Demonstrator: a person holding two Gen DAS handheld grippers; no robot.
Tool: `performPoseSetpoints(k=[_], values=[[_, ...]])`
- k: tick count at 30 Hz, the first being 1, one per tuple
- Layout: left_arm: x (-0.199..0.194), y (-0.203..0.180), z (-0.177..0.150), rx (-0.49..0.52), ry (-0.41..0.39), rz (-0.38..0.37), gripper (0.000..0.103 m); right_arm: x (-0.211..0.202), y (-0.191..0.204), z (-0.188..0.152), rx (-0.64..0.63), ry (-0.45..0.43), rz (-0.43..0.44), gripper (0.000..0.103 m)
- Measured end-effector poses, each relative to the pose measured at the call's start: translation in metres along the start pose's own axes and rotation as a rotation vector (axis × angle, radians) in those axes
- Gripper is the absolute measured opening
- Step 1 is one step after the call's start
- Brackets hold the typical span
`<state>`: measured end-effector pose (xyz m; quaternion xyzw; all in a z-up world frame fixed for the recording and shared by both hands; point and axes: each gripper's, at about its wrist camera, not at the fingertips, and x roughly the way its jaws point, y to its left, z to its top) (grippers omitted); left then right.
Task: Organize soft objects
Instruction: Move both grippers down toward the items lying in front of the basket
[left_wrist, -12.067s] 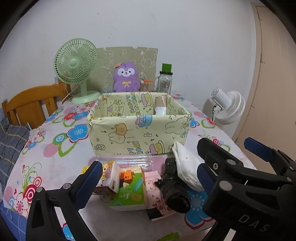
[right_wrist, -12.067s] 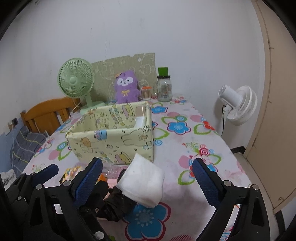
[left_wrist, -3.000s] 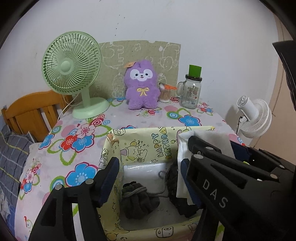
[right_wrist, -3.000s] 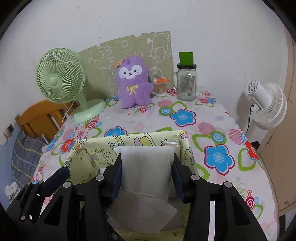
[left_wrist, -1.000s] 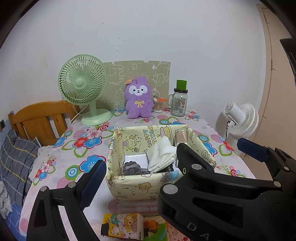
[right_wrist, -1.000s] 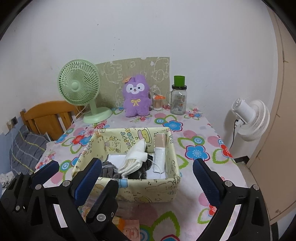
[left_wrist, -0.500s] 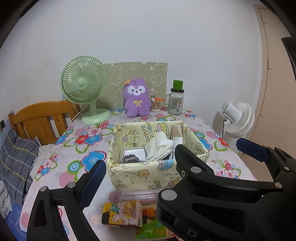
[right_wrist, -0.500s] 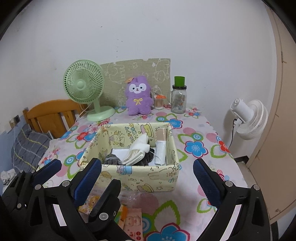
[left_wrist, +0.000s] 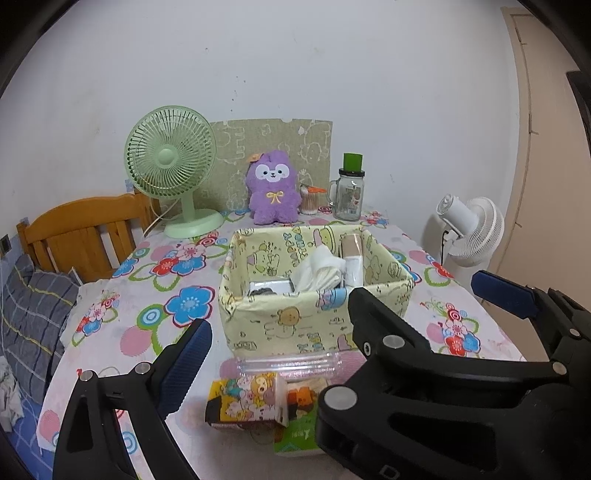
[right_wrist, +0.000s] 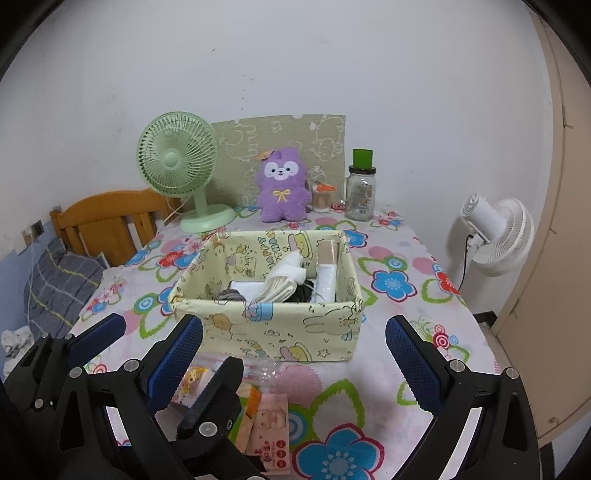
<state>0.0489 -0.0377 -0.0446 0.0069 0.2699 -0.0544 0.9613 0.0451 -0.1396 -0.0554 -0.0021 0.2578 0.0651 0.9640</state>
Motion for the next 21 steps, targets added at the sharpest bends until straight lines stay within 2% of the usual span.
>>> performPoseSetpoints(k=[21], values=[[0.011, 0.02, -0.032, -0.02, 0.039, 0.013, 0.096, 0.012, 0.016, -0.032, -0.001, 0.043, 0.027, 0.099]])
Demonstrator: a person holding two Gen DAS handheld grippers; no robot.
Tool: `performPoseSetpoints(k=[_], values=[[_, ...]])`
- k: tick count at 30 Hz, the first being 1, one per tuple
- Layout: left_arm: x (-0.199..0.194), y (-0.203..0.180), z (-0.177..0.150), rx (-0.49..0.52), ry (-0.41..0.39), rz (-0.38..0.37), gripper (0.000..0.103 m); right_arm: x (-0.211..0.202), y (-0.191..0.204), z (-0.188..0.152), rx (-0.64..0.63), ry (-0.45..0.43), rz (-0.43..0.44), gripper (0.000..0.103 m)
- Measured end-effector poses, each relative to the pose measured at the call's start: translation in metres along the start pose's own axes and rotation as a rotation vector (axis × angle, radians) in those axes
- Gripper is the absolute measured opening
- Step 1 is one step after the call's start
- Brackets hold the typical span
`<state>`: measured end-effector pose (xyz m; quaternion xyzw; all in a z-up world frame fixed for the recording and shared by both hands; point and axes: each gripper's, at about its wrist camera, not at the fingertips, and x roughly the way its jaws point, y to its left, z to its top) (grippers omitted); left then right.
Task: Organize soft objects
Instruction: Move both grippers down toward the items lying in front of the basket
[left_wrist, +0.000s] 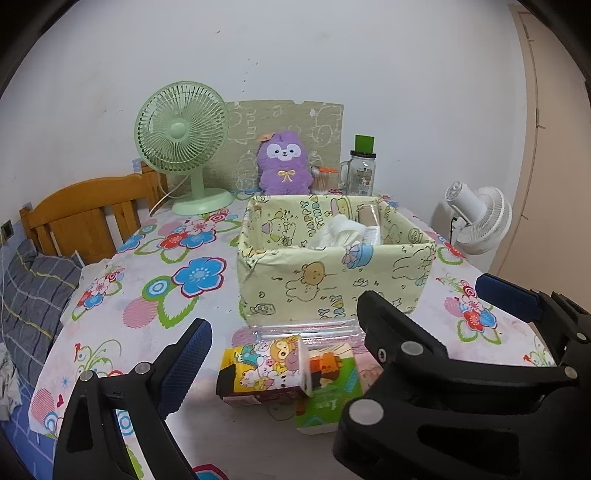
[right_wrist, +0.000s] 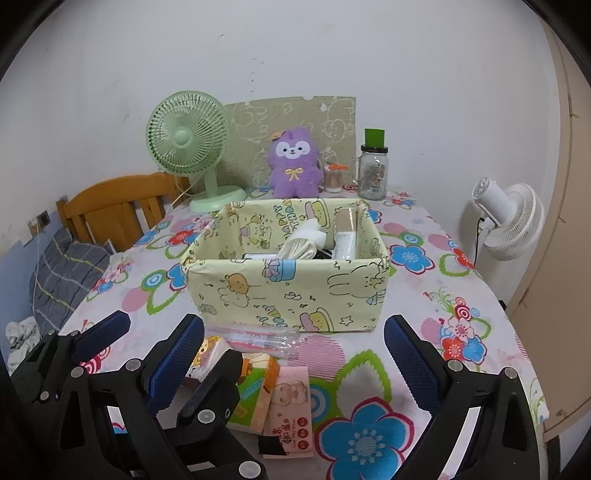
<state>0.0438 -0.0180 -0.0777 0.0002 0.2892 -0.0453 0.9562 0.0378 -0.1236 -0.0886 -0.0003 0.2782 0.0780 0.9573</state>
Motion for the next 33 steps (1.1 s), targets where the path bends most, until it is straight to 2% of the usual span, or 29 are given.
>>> performPoseSetpoints(k=[7, 12, 18, 29, 31, 33], values=[[0.01, 0.013, -0.006, -0.02, 0.036, 0.018, 0.095, 0.013, 0.007, -0.004, -0.017, 0.04, 0.016, 0.098], [0.023, 0.024, -0.012, -0.039, 0.081, 0.034, 0.088, 0.029, 0.009, -0.007, -0.008, 0.085, 0.024, 0.097], [0.036, 0.036, -0.018, -0.055, 0.123, 0.047, 0.087, 0.047, 0.013, -0.012, -0.002, 0.134, 0.033, 0.097], [0.051, 0.033, -0.021, -0.055, 0.165, 0.021, 0.086, 0.068, 0.01, -0.014, 0.012, 0.189, 0.026, 0.097], [0.054, 0.031, -0.022, -0.049, 0.174, 0.012, 0.08, 0.072, 0.008, -0.015, 0.015, 0.201, 0.02, 0.097], [0.057, 0.03, -0.022, -0.043, 0.185, 0.012, 0.069, 0.076, 0.007, -0.015, 0.022, 0.213, 0.017, 0.097]])
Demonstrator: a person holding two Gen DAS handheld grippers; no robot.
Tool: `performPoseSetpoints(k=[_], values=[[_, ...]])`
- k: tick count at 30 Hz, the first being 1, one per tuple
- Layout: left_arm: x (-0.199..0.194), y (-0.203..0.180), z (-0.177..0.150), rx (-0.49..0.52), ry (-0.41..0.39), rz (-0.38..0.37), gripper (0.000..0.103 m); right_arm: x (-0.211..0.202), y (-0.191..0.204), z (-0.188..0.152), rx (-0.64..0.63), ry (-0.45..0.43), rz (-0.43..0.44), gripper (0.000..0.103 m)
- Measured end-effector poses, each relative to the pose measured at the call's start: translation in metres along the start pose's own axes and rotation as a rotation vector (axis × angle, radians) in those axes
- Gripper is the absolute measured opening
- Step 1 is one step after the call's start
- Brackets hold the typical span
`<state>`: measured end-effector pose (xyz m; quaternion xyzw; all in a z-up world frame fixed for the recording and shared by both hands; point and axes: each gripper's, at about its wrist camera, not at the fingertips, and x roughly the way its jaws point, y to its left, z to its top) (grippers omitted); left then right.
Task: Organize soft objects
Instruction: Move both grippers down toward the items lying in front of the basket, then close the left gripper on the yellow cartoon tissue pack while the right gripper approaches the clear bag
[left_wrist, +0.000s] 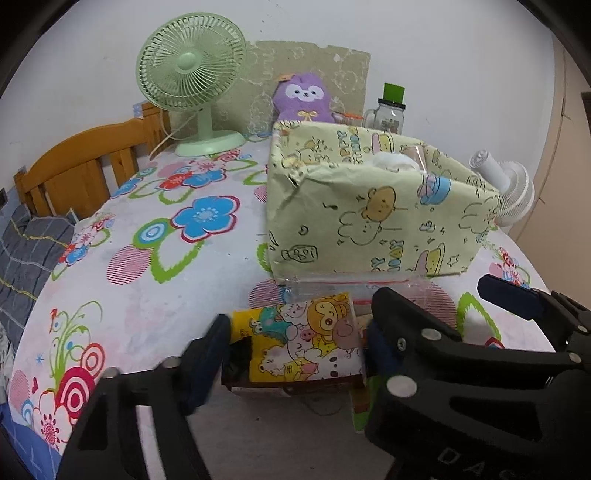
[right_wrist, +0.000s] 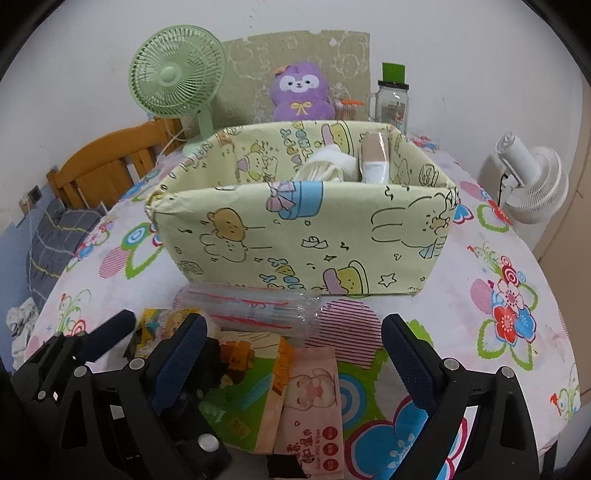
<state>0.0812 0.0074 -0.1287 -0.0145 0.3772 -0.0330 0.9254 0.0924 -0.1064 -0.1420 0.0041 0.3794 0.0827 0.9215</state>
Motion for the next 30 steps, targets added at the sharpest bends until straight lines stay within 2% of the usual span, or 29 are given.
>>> performPoseSetpoints(k=[1, 2, 3, 7, 9, 12, 26, 29, 30], values=[[0.001, 0.0, 0.0, 0.002, -0.001, -0.003, 0.067, 0.002, -0.001, 0.0, 0.003, 0.004, -0.001, 0.097], [0.0, 0.0, 0.001, -0.001, -0.007, -0.013, 0.059, 0.003, -0.001, 0.0, 0.005, 0.007, -0.002, 0.097], [0.0, 0.0, 0.001, 0.002, -0.012, -0.019, 0.056, 0.004, -0.002, 0.001, 0.011, 0.007, 0.004, 0.097], [0.0, -0.002, 0.002, 0.017, -0.027, -0.011, 0.051, 0.007, -0.003, 0.003, 0.016, 0.012, 0.003, 0.097], [-0.001, -0.001, 0.003, 0.017, -0.03, -0.015, 0.041, 0.008, -0.003, 0.005, 0.02, 0.013, 0.008, 0.097], [-0.005, 0.001, 0.006, 0.022, -0.043, 0.0, 0.037, 0.009, -0.001, 0.008, 0.026, 0.01, 0.022, 0.097], [0.009, 0.005, 0.002, 0.01, -0.008, -0.004, 0.039, 0.021, 0.008, 0.008, 0.007, 0.049, 0.027, 0.097], [0.009, 0.004, 0.001, 0.023, -0.005, -0.008, 0.043, 0.021, 0.008, 0.007, 0.008, 0.052, 0.021, 0.097], [0.009, 0.004, 0.001, 0.021, -0.005, -0.007, 0.048, 0.021, 0.007, 0.006, 0.008, 0.05, 0.017, 0.097]])
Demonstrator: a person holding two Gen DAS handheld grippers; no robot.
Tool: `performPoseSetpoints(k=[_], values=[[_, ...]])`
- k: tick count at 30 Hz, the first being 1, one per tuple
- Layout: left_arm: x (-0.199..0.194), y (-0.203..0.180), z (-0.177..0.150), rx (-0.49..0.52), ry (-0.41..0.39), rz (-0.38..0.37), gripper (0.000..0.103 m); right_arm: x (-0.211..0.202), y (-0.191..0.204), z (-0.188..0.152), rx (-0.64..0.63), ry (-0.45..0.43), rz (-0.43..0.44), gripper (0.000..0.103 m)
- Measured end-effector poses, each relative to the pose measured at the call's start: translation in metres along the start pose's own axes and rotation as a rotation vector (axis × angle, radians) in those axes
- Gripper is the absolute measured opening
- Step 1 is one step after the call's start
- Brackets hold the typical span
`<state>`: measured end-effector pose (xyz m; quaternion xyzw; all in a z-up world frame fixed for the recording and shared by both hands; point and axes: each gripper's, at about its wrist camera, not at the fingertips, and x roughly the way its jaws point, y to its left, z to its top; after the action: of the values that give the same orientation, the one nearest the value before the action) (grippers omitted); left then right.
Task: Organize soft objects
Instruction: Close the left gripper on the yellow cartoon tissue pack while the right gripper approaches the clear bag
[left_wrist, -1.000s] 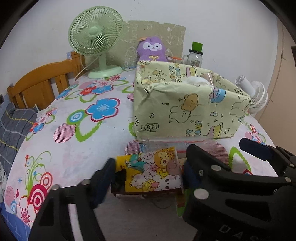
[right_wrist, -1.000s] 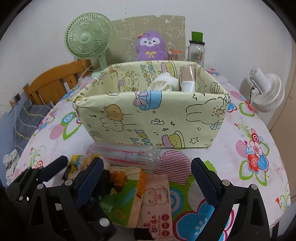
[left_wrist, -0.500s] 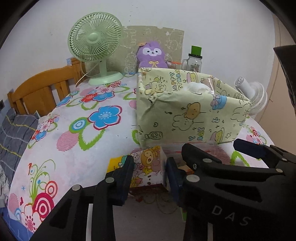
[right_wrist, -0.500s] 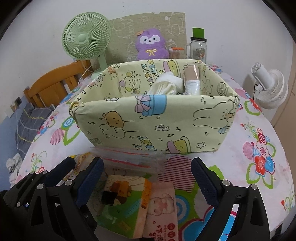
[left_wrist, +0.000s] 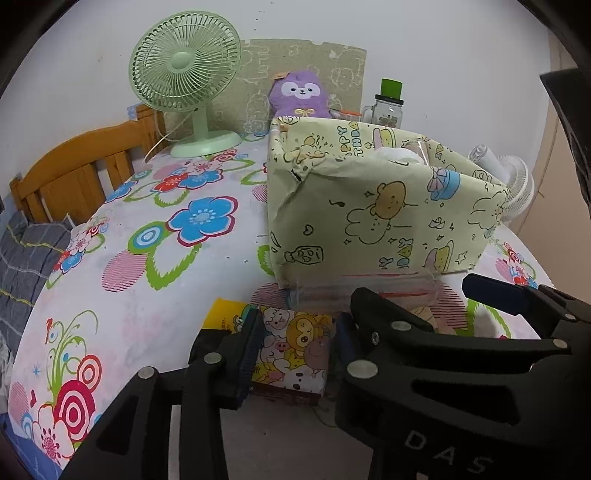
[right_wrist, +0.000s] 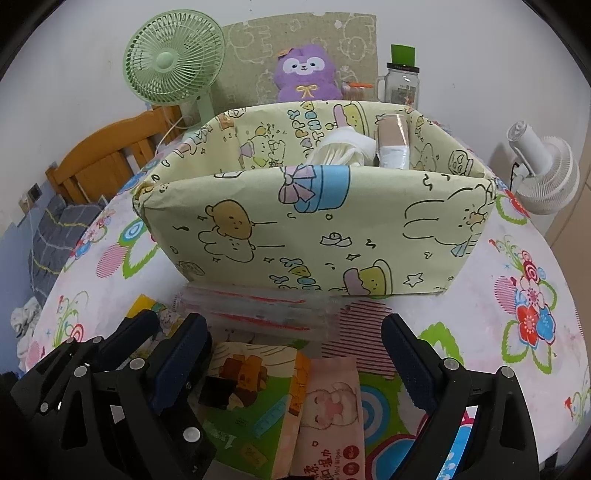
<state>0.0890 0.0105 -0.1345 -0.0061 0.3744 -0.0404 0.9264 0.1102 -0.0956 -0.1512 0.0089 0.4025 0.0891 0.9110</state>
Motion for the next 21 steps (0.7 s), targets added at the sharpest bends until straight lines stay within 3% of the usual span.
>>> performPoseSetpoints(k=[1, 2, 3, 21], values=[[0.0, 0.001, 0.0, -0.004, 0.001, 0.006, 0.054, -0.001, -0.001, 0.0, 0.002, -0.002, -0.003, 0.097], [0.0, 0.001, 0.0, -0.009, 0.002, 0.006, 0.072, -0.001, -0.001, 0.0, 0.004, -0.005, 0.001, 0.097], [0.001, 0.002, -0.001, -0.013, 0.001, 0.005, 0.085, -0.001, -0.002, 0.0, 0.008, -0.003, 0.007, 0.097], [-0.003, 0.009, 0.0, 0.001, -0.016, 0.056, 0.085, -0.003, 0.008, 0.0, -0.019, -0.006, 0.015, 0.097]])
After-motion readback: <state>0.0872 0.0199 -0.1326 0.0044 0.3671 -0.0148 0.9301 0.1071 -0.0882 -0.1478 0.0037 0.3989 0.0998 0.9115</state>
